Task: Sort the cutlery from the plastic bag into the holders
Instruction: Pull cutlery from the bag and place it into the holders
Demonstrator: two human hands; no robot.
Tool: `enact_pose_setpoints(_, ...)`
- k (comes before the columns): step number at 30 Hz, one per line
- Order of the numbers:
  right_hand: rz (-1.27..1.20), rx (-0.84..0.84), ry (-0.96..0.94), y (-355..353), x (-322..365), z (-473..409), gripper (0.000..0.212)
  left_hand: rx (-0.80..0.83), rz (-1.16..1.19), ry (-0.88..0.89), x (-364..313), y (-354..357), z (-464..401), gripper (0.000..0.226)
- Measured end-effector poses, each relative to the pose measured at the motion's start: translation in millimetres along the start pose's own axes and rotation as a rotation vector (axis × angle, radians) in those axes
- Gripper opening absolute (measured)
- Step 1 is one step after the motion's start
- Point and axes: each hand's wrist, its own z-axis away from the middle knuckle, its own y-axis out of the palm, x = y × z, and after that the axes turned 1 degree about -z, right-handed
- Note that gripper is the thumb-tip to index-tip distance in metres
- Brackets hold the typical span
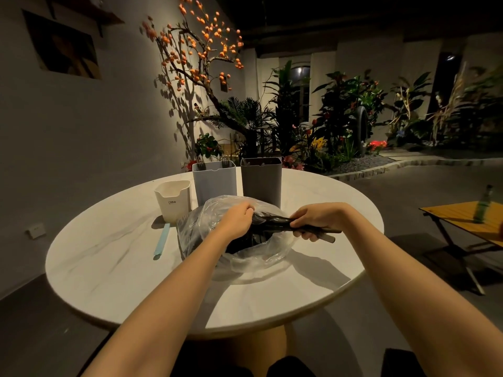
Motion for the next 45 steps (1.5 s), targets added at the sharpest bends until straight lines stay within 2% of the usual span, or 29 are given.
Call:
enact_pose_setpoints(4,-0.133,0.071,-0.031,-4.4,-10.3,1.5,0.023,-0.057,0.047,0.007,0.4,-0.6,0.1,0.034)
enact_pose_setpoints(8,-0.224,0.084,-0.095,-7.3,-14.5,0.1,0.021,-0.063,-0.018,0.048,3.2,2.1,-3.8,0.03)
enact_pose_setpoints(16,-0.215,0.093,-0.093,-4.4,-15.7,-13.4,0.025,-0.057,-0.083,0.017,3.8,3.0,-5.5,0.03)
enact_pose_setpoints(21,-0.247,0.105,-0.092,-2.5,-17.9,-18.4,0.025,-0.076,0.0,0.023,6.5,2.5,-3.7,0.03)
enact_pose_setpoints(24,-0.24,0.102,-0.092,-2.8,-16.8,-17.7,0.026,-0.114,0.12,0.039,7.8,5.2,0.7,0.039)
enact_pose_setpoints(28,-0.235,0.087,-0.088,-2.5,-15.1,-15.8,0.024,-0.174,0.091,0.096,13.0,6.7,1.5,0.046)
enact_pose_setpoints(32,-0.246,0.074,-0.069,-2.1,-14.9,-15.0,0.023,-0.227,0.067,0.253,12.8,6.0,5.9,0.061)
enact_pose_setpoints(34,-0.243,0.072,-0.06,-0.1,-14.4,-14.6,0.022,-0.287,0.035,0.351,8.5,5.9,9.1,0.056)
enact_pose_setpoints(36,-0.245,0.071,-0.063,1.6,-14.1,-14.3,0.022,-0.343,-0.007,0.439,5.2,5.6,10.8,0.041)
enact_pose_setpoints(39,-0.251,0.066,-0.071,1.1,-15.1,-12.3,0.022,-0.339,-0.06,0.522,0.9,4.7,12.2,0.016)
enact_pose_setpoints(41,-0.27,0.068,-0.072,-1.0,-17.6,-10.4,0.024,-0.367,-0.069,0.507,-0.7,3.6,12.0,0.011)
enact_pose_setpoints(45,-0.296,0.109,-0.076,-3.7,-23.1,-4.6,0.026,-0.492,-0.095,0.368,2.6,0.8,7.9,0.012)
